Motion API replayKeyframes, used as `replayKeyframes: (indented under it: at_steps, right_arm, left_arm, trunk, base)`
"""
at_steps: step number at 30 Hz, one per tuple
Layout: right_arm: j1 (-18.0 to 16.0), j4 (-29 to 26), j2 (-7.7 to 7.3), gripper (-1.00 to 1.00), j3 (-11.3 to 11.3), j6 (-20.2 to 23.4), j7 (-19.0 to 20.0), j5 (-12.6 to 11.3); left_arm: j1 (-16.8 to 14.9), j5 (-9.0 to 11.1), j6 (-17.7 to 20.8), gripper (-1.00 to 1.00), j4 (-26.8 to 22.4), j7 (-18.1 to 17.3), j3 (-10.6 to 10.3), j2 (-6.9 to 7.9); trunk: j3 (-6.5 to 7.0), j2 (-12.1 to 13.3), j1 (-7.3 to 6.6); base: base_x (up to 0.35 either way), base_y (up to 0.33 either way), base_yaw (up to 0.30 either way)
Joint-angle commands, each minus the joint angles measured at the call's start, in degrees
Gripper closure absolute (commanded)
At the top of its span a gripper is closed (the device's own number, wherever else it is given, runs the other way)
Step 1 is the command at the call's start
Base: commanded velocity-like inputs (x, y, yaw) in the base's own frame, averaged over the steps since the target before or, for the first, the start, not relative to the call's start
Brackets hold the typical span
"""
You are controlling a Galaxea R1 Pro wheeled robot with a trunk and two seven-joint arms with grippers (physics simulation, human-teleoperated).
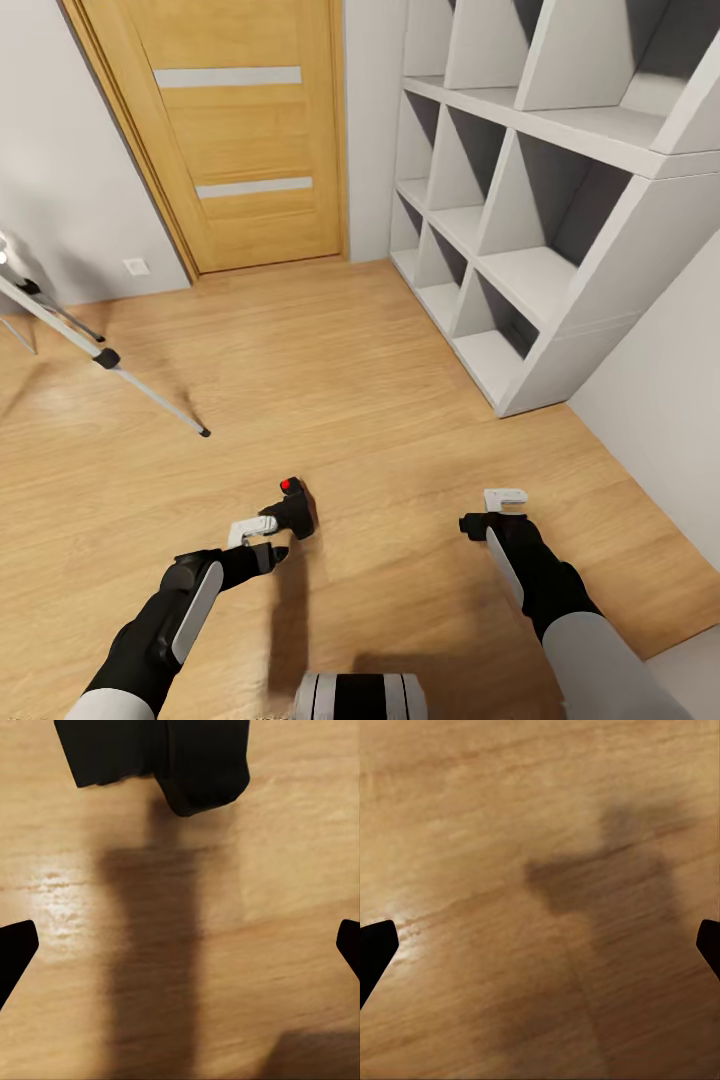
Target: Attach the digital camera to the camera tripod in the bedroom.
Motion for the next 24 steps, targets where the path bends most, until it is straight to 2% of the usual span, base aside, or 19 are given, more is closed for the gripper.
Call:
replayKeyframes:
  at_steps: [1,24]
  right_arm:
    - [0.0,-0.1,-0.01,-1.00,0.0,0.3,-0.1,0.1]
    - [0.0,-0.4,0.11,-1.00,0.0,0.3,-0.3,0.1]
  left_arm:
    - [0.0,0.0,0.2,-1.00,-0.1,-0.1,-0.1,0.04]
    - [0.0,0.3,0.4,-1.00,-0.7,-0.1,-0.2,-0.13]
  trunk:
    - [-0.27,0.0,0.01]
    - [-5.36,-0.3,0.60]
  base:
    - [0.000,0.000,0.000]
    - [0.000,0.000,0.000]
